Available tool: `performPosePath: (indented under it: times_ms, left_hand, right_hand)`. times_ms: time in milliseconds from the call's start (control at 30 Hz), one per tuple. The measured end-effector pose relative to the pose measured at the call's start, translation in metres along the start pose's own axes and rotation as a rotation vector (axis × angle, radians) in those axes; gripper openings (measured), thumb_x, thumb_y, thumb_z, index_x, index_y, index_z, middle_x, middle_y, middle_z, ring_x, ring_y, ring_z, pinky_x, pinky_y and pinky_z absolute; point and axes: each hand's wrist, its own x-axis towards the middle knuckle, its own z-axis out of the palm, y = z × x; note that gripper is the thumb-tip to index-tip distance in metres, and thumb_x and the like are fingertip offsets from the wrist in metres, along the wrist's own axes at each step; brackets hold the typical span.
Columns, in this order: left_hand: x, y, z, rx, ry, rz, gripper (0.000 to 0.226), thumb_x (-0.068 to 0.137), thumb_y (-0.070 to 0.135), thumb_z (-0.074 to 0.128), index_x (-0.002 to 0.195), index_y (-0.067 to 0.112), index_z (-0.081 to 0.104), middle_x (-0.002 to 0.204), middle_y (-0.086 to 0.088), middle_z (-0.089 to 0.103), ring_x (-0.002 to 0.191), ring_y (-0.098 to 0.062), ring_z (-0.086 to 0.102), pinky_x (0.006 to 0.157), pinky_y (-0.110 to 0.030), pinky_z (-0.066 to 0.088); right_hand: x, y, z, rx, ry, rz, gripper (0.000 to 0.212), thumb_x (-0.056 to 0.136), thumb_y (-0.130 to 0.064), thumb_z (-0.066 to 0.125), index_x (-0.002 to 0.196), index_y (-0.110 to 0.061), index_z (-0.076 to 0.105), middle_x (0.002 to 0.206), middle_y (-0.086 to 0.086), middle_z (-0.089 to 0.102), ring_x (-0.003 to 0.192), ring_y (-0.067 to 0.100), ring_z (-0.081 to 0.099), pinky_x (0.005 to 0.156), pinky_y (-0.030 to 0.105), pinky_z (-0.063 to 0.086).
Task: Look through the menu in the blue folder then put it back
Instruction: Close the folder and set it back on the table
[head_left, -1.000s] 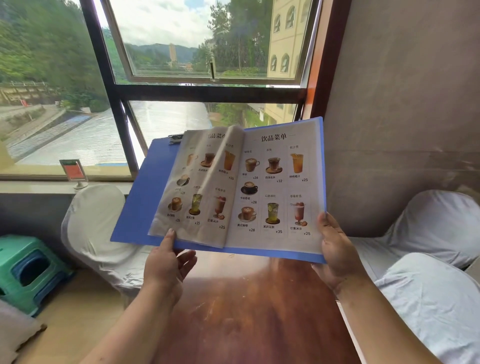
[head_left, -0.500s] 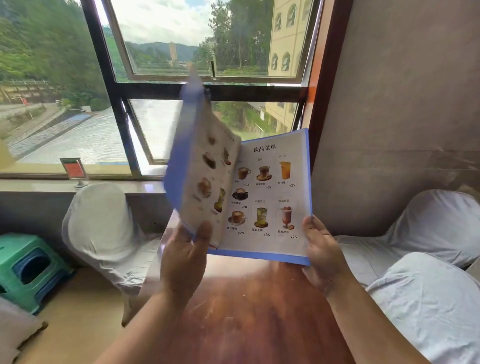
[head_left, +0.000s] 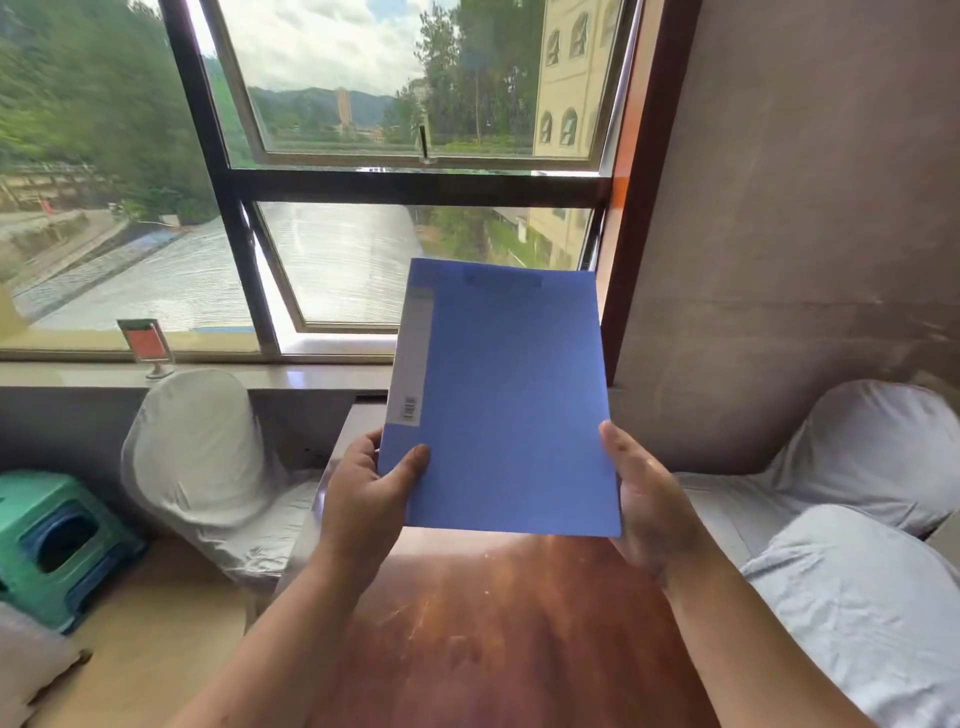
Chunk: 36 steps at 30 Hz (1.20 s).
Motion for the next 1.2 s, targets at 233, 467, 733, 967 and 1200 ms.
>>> performPosePath:
  times_ms: [233,467,733,967,1200]
  left_hand:
    - [-0.002,-0.007,0.003,-0.005,0.034,-0.030,0.028,0.095,0.020,0.076,0.120,0.014,0.064,0.108,-0.006,0.081,0.092,-0.022,0.080,0.070,-0.034,0.065]
    - [0.002,-0.009,0.004,-0.022,0.018,-0.036,0.037,0.090,0.028,0.081,0.120,0.015,0.064,0.110,-0.006,0.080,0.094,-0.025,0.079,0.075,-0.041,0.066]
    - [-0.041,-0.102,-0.019,0.334,-0.155,-0.375,0.027,0.082,0.017,0.089,0.100,0.013,0.070,0.089,-0.004,0.082,0.084,-0.024,0.080,0.071,-0.039,0.065]
    - [-0.154,-0.243,-0.031,0.743,-0.331,-0.661,0.034,0.076,0.037,0.091,0.091,0.025,0.063,0.087,0.002,0.076,0.072,-0.016,0.075,0.055,-0.039,0.062]
    - [-0.262,-0.326,-0.044,0.871,-0.473,-0.867,0.041,0.070,0.040,0.092,0.090,0.025,0.059,0.088,0.003,0.076,0.063,-0.014,0.075,0.054,-0.043,0.065]
  right_hand:
    - [0.004,-0.001,0.003,-0.067,0.106,-0.069,0.038,0.097,-0.023,0.063,0.131,-0.008,0.071,0.128,0.020,0.079,0.108,0.035,0.079,0.085,0.049,0.067]
    - [0.007,-0.001,-0.002,-0.152,0.130,-0.057,0.029,0.110,-0.015,0.055,0.132,-0.008,0.070,0.125,0.017,0.080,0.111,0.038,0.077,0.093,0.055,0.062]
    - [-0.028,0.089,-0.065,-0.466,0.224,0.170,0.020,0.106,0.002,0.061,0.107,-0.012,0.075,0.116,0.015,0.082,0.084,0.014,0.081,0.074,0.028,0.065]
    - [-0.133,0.219,-0.143,-0.922,0.215,0.575,0.007,0.099,-0.014,0.073,0.101,-0.020,0.077,0.087,-0.001,0.080,0.059,0.004,0.072,0.046,0.026,0.054]
    - [-0.215,0.301,-0.181,-1.079,0.150,0.834,0.010,0.095,-0.030,0.074,0.099,-0.021,0.074,0.094,-0.001,0.078,0.074,0.020,0.073,0.051,0.033,0.056]
